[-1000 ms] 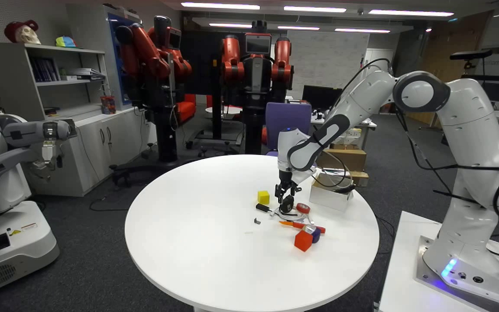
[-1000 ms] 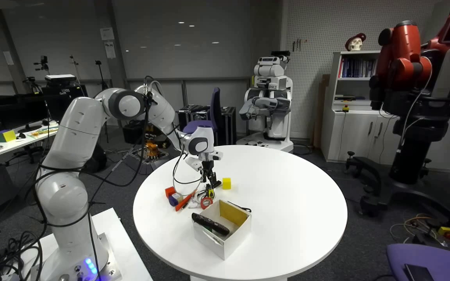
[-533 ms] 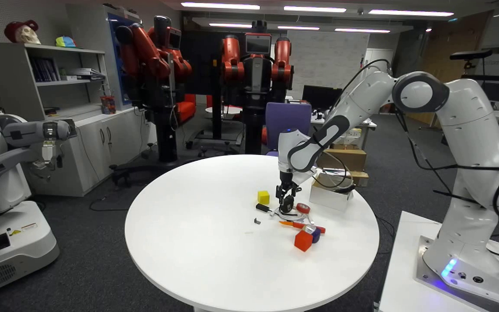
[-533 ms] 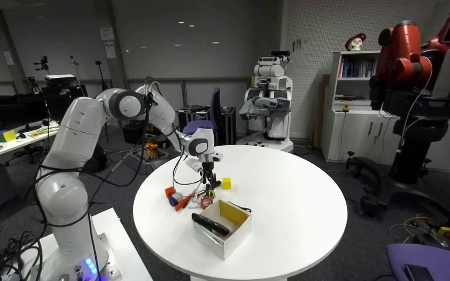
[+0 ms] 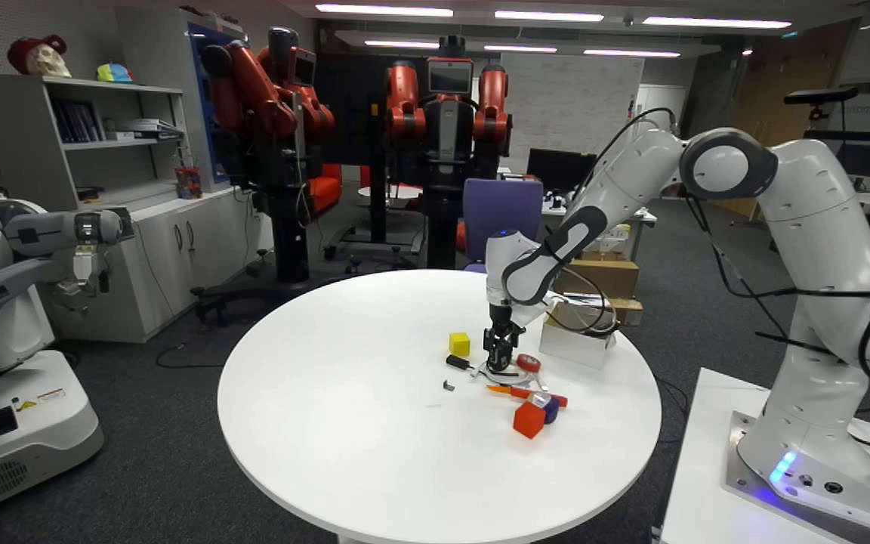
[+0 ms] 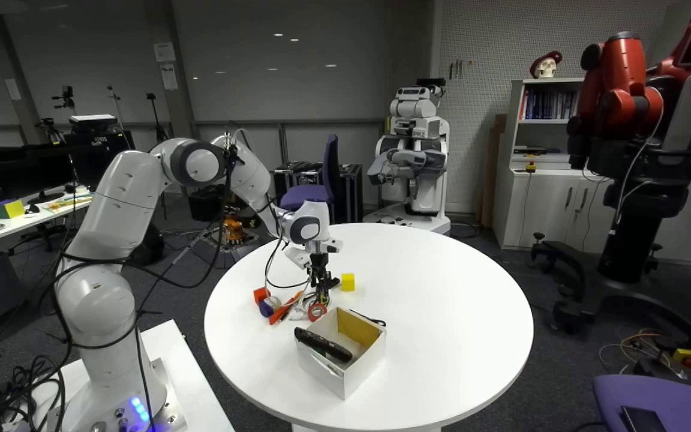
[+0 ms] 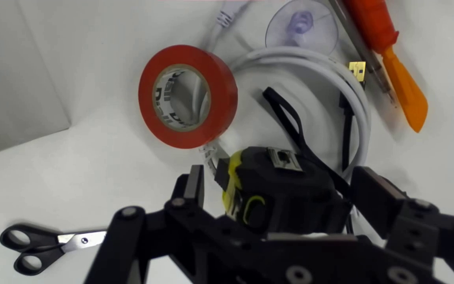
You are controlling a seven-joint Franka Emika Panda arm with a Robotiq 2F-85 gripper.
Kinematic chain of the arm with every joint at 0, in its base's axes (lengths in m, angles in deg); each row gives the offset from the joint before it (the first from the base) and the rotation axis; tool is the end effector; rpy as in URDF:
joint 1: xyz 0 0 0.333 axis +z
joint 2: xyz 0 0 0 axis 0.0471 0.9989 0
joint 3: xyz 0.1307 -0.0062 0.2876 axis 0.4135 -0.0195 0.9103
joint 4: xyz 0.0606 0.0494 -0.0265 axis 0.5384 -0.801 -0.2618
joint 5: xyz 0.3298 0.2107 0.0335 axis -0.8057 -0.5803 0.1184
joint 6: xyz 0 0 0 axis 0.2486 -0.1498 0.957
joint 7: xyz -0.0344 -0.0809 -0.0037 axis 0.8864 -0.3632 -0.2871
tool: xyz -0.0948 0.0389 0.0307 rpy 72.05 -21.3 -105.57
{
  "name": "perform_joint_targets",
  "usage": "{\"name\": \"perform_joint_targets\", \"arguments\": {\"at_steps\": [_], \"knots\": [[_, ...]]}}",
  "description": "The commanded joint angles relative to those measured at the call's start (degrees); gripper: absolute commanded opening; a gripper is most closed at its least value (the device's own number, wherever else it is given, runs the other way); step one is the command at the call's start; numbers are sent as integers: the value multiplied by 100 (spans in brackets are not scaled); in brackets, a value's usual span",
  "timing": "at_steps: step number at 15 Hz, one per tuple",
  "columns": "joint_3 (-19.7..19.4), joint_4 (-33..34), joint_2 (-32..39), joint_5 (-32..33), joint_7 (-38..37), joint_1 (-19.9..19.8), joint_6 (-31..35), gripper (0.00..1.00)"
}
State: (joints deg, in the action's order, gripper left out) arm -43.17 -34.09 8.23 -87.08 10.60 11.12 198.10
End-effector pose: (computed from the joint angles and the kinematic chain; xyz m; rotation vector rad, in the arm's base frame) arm 0.6096 0.0485 0.1781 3.0584 -0.1880 -0.0828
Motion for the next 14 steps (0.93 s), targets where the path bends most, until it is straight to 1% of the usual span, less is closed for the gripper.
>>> {"name": "perform_joint_targets", "arguments": {"at_steps": [1, 14], "knots": [[-80, -52, -26, 219, -202, 77, 110, 100], [-60, 24, 23, 401, -330, 184, 124, 100]]}}
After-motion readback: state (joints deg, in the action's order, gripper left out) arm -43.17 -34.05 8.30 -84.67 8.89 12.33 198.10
